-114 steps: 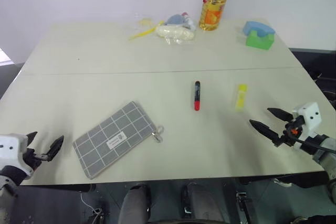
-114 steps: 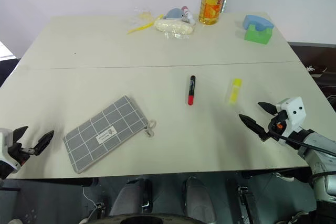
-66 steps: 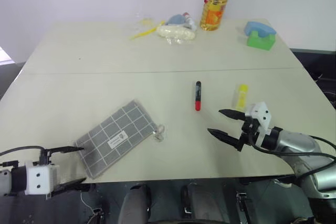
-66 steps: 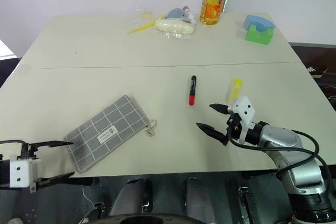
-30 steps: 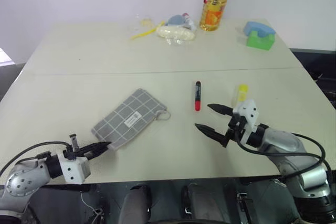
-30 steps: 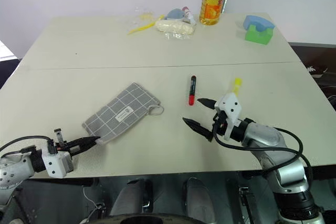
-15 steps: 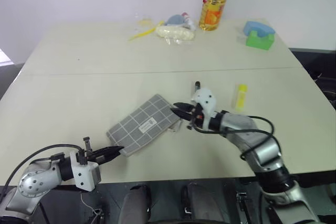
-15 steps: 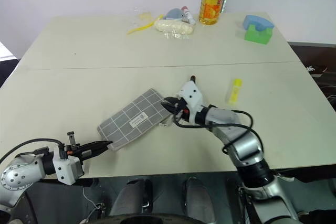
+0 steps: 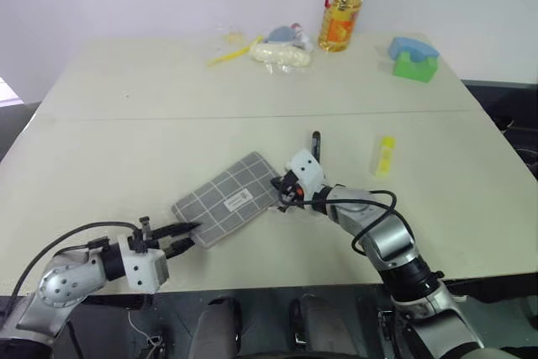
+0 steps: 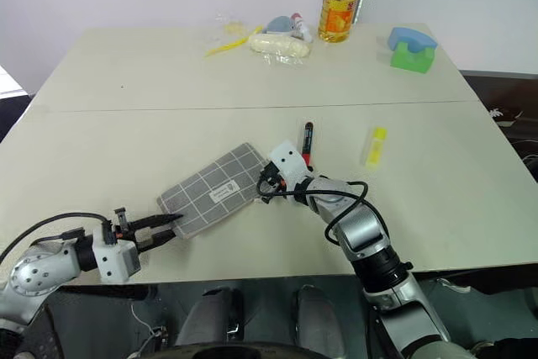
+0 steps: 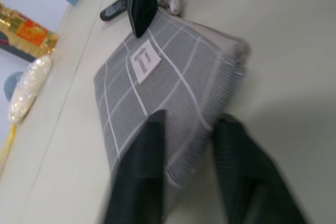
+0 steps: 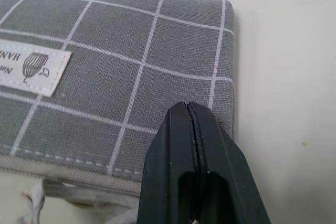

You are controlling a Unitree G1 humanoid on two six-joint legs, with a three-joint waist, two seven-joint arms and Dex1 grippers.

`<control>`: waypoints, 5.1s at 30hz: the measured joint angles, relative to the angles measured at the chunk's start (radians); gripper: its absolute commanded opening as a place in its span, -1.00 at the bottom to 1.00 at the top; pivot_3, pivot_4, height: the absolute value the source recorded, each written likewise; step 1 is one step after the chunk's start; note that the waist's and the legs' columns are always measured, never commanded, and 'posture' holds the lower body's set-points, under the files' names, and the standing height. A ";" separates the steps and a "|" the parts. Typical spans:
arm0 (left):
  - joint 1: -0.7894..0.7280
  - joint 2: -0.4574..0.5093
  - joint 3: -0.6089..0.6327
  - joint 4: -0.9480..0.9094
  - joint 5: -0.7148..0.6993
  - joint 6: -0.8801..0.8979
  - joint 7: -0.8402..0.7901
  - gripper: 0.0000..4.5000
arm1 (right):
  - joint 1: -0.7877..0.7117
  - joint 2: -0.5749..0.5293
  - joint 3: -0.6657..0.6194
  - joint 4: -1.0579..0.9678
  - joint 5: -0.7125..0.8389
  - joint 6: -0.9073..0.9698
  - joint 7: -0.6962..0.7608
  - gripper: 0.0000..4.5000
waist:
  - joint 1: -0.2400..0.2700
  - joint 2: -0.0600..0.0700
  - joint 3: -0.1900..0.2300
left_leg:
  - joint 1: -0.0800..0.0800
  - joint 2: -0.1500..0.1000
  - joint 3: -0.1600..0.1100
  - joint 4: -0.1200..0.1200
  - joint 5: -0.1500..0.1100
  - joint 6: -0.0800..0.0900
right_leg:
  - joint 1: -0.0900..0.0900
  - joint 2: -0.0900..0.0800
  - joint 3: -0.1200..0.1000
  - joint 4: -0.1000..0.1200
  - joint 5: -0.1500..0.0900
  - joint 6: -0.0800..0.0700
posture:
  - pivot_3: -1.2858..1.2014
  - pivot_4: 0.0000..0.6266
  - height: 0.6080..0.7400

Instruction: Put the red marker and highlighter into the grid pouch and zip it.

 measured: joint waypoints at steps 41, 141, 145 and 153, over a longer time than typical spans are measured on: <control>-0.079 -0.151 -0.032 -0.083 -0.071 0.191 0.146 -1.00 | 0.038 -0.106 -0.210 -0.191 0.114 0.078 0.043 0.71 | -0.001 0.002 0.001 | -0.003 0.000 -0.002 -0.001 0.000 0.000 | -0.003 0.001 0.000 0.000 0.000 0.000 | 0.03 -0.52 1.00; -0.310 -0.416 -0.097 -0.035 -0.211 0.549 0.177 -1.00 | -0.036 -0.317 -0.112 -0.140 -0.186 -0.098 -0.029 -0.85 | 0.000 0.002 0.002 | -0.006 -0.001 -0.003 0.000 0.000 0.001 | -0.005 0.004 0.000 -0.001 -0.001 0.001 | 0.03 -0.52 1.00; -0.315 -0.419 -0.097 -0.036 -0.222 0.551 0.160 -1.00 | -0.036 -0.309 -0.104 -0.161 -0.199 -0.123 -0.013 -0.85 | 0.001 0.002 0.002 | -0.006 -0.001 -0.003 0.000 0.000 0.001 | -0.005 0.004 0.000 -0.001 -0.001 0.001 | 0.03 -0.52 1.00; -0.311 -0.423 -0.097 -0.036 -0.222 0.542 0.150 -1.00 | -0.036 -0.307 -0.087 -0.166 -0.230 -0.128 0.020 -0.85 | 0.002 0.002 0.002 | -0.006 -0.001 -0.003 0.000 0.000 0.001 | -0.005 0.004 0.000 -0.001 -0.001 0.001 | 0.03 -0.52 1.00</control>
